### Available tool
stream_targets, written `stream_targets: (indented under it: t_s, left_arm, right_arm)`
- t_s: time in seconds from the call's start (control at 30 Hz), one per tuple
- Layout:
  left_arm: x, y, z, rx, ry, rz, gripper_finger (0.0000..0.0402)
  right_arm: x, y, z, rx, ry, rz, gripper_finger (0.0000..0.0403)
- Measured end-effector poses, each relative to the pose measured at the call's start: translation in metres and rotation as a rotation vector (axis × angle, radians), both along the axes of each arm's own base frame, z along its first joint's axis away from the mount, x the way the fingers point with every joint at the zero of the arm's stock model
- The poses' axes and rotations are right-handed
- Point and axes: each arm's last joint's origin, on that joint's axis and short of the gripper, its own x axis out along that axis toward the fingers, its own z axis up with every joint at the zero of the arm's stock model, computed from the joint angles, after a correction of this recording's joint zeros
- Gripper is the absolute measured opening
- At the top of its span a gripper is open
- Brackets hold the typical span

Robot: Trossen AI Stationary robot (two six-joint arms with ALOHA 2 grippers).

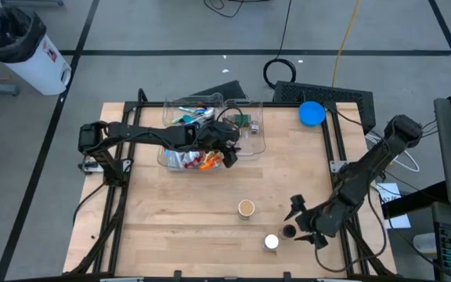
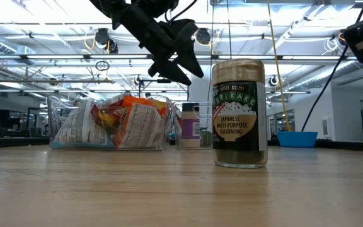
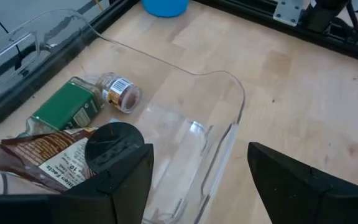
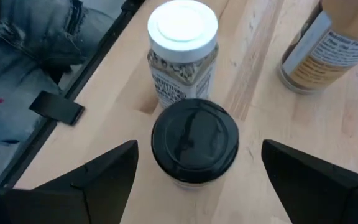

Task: Pick & Place Food Item
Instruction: Put the orange seasoning bottle into the right transparent bin

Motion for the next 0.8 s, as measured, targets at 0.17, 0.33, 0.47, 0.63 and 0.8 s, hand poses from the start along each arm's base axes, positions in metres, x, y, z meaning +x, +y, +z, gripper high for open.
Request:
stream_targets:
  t_s: [0.17,0.33,0.47,0.63,0.8]
  left_arm:
    - [0.000,-0.002,0.001,-0.011,-0.006,0.004,0.0269]
    - [0.000,-0.002,0.001,-0.015,-0.008,0.007,0.0269]
    - [0.000,-0.003,0.001,-0.032,-0.013,0.019,0.0269]
    - [0.000,-0.003,0.001,-0.076,-0.028,0.051,0.0269]
    - [0.001,-0.004,0.000,-0.142,-0.043,0.044,0.0269]
  right_arm:
    - [0.006,0.005,-0.004,0.010,-0.017,-0.004,0.0331]
    - [0.014,0.007,-0.008,0.028,-0.032,-0.019,0.0320]
    - [0.014,0.006,-0.011,0.023,-0.005,-0.035,0.0277]
    - [0.014,0.004,-0.010,0.033,0.002,-0.048,0.0193]
    - [0.015,-0.008,0.007,0.091,-0.055,-0.086,0.0192]
